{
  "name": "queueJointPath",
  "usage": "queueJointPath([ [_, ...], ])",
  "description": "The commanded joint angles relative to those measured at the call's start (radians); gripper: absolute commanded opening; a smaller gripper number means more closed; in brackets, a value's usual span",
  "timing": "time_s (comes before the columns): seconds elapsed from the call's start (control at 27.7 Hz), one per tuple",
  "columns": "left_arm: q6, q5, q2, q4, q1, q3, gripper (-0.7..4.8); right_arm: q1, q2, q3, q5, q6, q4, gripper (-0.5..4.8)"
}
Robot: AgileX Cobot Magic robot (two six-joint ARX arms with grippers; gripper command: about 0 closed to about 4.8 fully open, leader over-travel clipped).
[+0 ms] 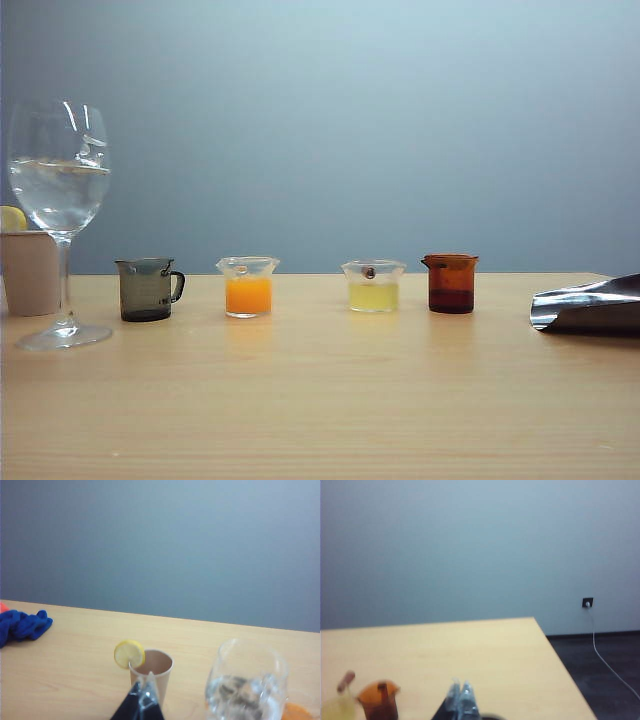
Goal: Pick up the second measuring cup from the left, pour the orange juice inside into the goblet, and finally put the measuring cup back in its original place.
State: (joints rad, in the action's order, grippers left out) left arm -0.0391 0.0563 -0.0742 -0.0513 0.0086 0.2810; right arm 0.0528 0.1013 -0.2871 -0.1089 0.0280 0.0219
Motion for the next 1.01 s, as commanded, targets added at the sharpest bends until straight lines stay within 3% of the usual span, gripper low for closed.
queueJointPath([
  [0.04, -0.002, -0.044, -0.079, -0.023, 0.001, 0.106, -0.05, 0.001, 0.089, -0.093, 0.014, -0.002, -0.009, -0.07],
  [0.25, 0.002, -0.259, -0.298, -0.120, 0.001, 0.336, -0.05, 0.003, 0.311, -0.277, 0.121, -0.002, -0.030, -0.07],
  [0.36, 0.002, -0.301, -0.367, -0.181, 0.001, 0.422, -0.05, 0.030, 0.390, -0.329, 0.138, -0.002, -0.054, -0.07],
  [0.54, 0.002, -0.312, -0.438, -0.277, 0.000, 0.542, -0.05, 0.122, 0.478, -0.361, 0.129, -0.003, -0.119, -0.07],
  [0.72, 0.002, -0.312, -0.468, -0.372, 0.000, 0.625, -0.05, 0.293, 0.612, -0.360, 0.125, -0.006, -0.218, -0.07],
  [0.83, 0.002, -0.314, -0.468, -0.398, 0.000, 0.629, -0.05, 0.414, 0.711, -0.360, 0.079, -0.006, -0.282, -0.07],
  [1.01, 0.002, -0.341, -0.477, -0.428, 0.000, 0.629, -0.05, 0.531, 0.830, -0.360, 0.043, -0.006, -0.360, -0.07],
])
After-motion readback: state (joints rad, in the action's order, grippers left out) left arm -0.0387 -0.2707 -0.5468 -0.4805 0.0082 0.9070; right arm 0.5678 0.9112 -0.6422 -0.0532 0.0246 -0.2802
